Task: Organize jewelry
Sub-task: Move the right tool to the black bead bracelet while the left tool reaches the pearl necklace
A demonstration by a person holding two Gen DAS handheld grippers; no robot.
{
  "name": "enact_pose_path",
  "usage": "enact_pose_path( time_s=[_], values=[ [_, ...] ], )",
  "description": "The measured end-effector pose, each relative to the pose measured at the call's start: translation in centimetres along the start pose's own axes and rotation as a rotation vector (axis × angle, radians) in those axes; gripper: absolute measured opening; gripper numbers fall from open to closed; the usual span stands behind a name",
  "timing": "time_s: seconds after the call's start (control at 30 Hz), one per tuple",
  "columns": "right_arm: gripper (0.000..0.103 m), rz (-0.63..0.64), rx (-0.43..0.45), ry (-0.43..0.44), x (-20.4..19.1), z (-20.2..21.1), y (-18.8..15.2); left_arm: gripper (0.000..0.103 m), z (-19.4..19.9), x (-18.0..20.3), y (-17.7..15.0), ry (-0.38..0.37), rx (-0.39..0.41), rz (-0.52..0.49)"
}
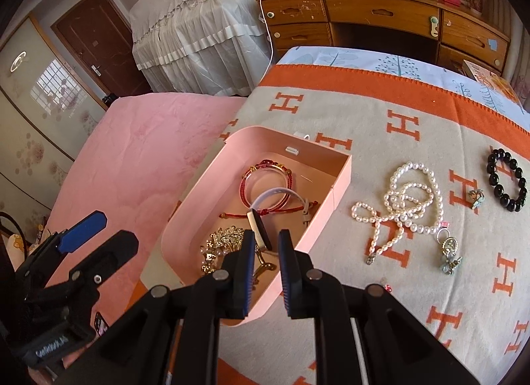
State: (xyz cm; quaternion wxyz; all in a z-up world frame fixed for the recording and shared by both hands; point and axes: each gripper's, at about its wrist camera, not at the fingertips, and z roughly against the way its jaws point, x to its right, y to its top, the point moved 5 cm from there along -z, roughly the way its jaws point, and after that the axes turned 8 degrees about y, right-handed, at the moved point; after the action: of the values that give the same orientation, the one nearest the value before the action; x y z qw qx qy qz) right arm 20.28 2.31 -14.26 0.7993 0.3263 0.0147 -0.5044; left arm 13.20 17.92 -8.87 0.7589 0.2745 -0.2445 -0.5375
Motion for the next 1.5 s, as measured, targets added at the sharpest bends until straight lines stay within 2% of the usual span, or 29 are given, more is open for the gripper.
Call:
enact_pose_path(
  time_s=[0.3, 0.57, 0.73, 0.97, 1.13, 1.33, 1.5],
  values=[
    [0.014, -0.017, 0.073, 0.027, 1.0, 4.1, -0.4, 0.073, 0.8, -0.8, -0.5, 0.02, -0.012, 0.047],
    [0.014, -0.038, 0.1, -0.043, 4.5, 8.4, -0.7, 0.073, 0.3, 1.8, -2.2, 0.013, -0.078, 0.0],
    [0.014, -0.075, 0.15, -0.106, 8.0, 12.1, -0.1, 0.073, 0.6, 4.6, -2.3, 0.012, -0.082, -0.063],
    [0.014, -0.136, 0.181, -0.17, 12.9, 16.2, 0.9, 0.073, 1.4, 9.8, -0.3, -0.02, -0.065, -0.173],
    [0.014, -0.162, 0.189, -0.197, 15.6, 18.1, 1.6, 0.073, 0.4, 13.8, 0.9, -0.067, -0.116, -0.239],
    [0.014, -0.196, 0.182, -0.224, 18.8, 18.8, 2.7, 0.073, -2.1, 18.1, 2.0, -0.108, -0.207, -0.291],
    [0.015, -0.243, 0.144, -0.236, 22.4, 17.1, 3.3, 0.073, -5.0, 20.8, 4.0, -0.095, -0.243, -0.317]
  ],
)
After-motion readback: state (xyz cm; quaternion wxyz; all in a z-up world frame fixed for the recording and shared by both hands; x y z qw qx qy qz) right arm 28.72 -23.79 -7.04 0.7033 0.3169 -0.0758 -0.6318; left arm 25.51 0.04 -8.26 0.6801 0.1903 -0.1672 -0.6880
